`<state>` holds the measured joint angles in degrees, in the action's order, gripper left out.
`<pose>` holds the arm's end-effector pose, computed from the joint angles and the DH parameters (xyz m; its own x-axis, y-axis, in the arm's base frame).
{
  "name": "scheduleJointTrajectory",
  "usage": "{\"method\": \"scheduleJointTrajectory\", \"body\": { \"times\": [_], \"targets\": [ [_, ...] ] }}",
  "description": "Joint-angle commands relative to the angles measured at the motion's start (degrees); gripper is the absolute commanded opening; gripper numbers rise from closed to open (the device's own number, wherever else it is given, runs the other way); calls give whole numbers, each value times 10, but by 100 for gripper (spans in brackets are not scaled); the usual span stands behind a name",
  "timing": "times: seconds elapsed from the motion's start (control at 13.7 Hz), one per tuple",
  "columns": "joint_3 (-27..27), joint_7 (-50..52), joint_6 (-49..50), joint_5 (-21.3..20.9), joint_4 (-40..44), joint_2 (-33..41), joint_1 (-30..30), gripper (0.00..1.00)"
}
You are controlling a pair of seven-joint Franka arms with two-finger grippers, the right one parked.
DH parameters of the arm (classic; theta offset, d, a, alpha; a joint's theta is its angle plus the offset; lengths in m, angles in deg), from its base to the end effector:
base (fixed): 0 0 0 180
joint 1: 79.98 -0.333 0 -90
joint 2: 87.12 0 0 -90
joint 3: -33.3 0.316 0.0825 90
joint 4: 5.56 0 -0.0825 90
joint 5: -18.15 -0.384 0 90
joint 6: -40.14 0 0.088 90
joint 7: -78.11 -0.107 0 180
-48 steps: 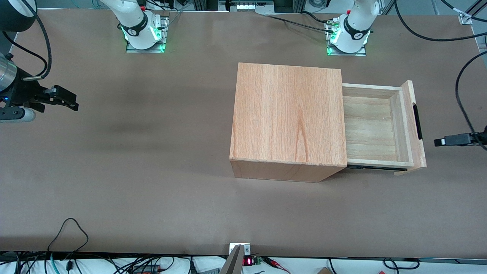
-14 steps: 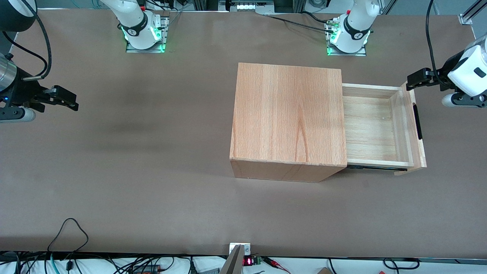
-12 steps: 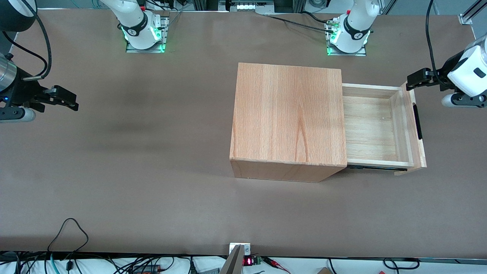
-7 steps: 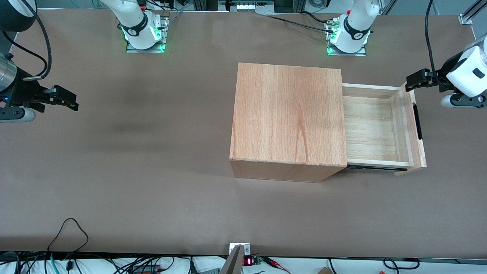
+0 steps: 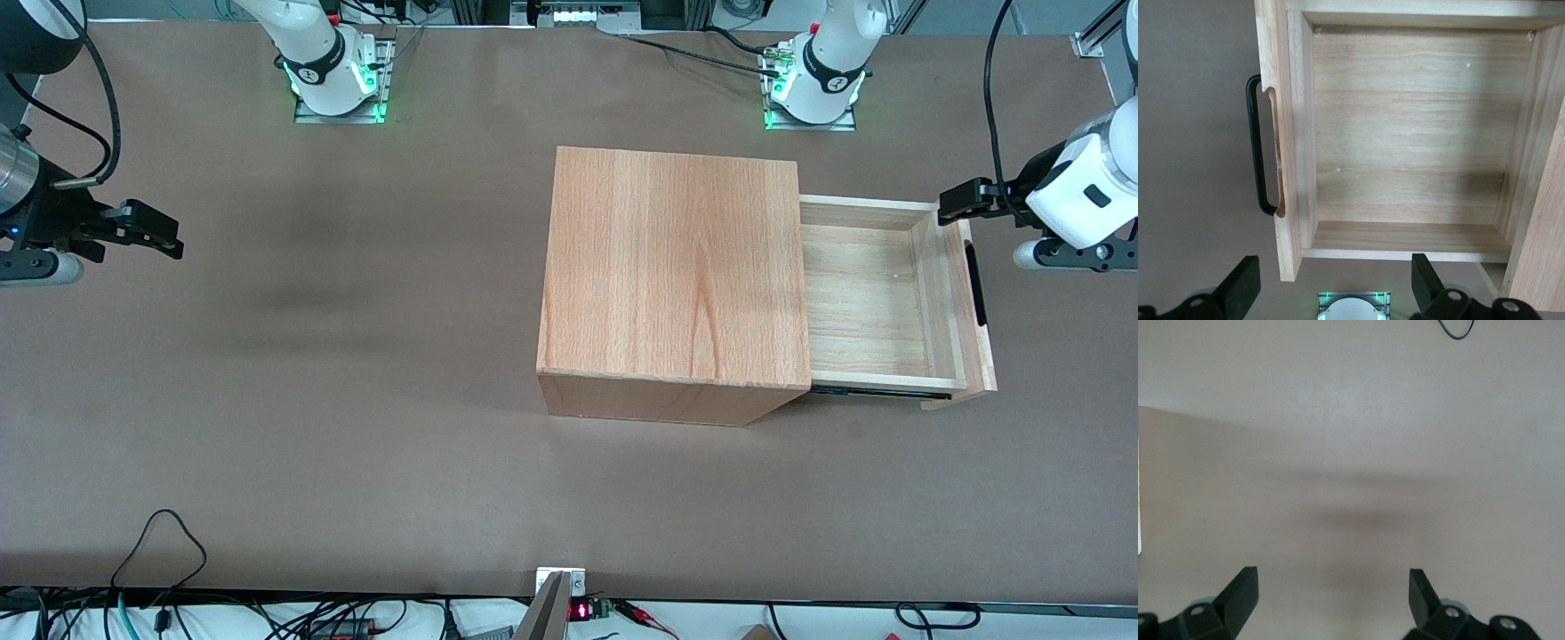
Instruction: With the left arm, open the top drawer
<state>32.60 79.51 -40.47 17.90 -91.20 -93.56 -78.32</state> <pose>0.5687 -0.0225 0.5839 0.9799 -0.0154 -0.1987 -0.0173 -0.9998 -0.0078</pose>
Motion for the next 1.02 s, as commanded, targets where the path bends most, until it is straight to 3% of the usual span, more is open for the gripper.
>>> {"method": "scheduleJointTrajectory", "body": {
  "times": [0.0,0.95],
  "targets": [
    [-1,-8,-17,-6,8,-10,-2,100],
    [-18,2,6,-15,19,-23,13,100]
  ]
}}
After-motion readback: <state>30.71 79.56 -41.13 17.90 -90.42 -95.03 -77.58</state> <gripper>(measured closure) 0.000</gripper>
